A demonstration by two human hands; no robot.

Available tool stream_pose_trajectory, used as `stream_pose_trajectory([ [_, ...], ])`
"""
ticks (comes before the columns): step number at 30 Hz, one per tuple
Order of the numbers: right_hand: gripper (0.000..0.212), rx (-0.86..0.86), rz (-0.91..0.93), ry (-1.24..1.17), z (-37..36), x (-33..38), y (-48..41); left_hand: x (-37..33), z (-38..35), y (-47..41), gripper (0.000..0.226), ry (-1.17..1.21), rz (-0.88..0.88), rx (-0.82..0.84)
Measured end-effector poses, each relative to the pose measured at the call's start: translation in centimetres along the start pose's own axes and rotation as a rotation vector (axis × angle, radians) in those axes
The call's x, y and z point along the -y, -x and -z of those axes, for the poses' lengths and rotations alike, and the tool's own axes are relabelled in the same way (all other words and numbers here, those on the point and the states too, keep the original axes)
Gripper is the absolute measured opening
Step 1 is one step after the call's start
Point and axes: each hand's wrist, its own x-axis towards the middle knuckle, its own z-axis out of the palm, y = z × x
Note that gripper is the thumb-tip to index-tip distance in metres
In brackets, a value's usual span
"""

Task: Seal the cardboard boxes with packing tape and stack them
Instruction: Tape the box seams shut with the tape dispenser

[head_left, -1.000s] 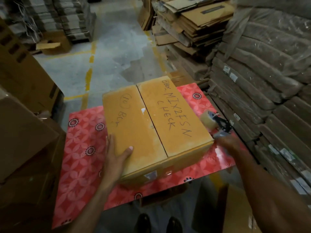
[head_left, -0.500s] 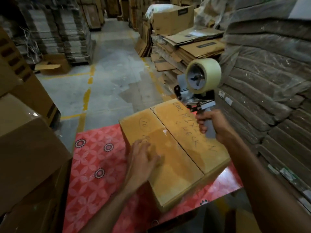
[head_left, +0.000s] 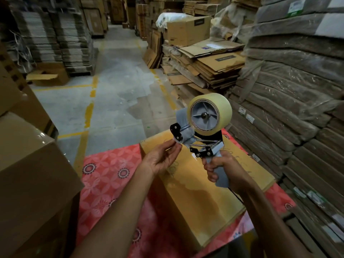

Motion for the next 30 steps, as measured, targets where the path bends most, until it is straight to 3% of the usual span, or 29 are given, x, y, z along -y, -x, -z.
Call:
stream_pose_trajectory([
  [3, 0.010, -0.010, -0.002, 0.003, 0.0, -0.3, -0.5, 0.0, 0.5, -0.5, 0.035, -0.013, 0.023, 0.080],
  [7, 0.010, -0.024, -0.005, 0.034, -0.1, -0.7, -1.4, -0.2, 0.3, -1.2, 0.013, 0.025, 0.060, 0.076],
  [11, 0.011, -0.018, -0.004, 0.054, 0.5, -0.7, -2.0, -0.4, 0.3, -2.6, 0.012, 0.004, 0.090, 0.058],
  [16, 0.015, -0.028, -0.001, 0.065, 1.4, -0.4, -2.6, -0.8, -0.2, -4.1, 0.039, -0.016, 0.082, 0.033],
  [18, 0.016, -0.036, 0.010, 0.077, 1.9, -0.3, -2.8, -0.8, -0.9, -4.7, 0.040, -0.123, 0.060, -0.014],
  [21, 0.016, -0.052, 0.018, 0.121, 2.7, -0.3, -3.1, -1.3, -2.1, -5.6, 0.022, -0.392, -0.028, -0.136],
  [26, 0.023, -0.147, 0.032, 0.233, 2.9, -0.7, -3.2, -3.6, -3.8, -7.6, 0.033, -0.851, -0.277, -0.281],
  [30, 0.057, -0.233, -0.020, 0.144, 3.5, -1.9, -2.1, -7.9, -2.9, -10.7, 0.017, -0.910, -0.310, -0.323],
])
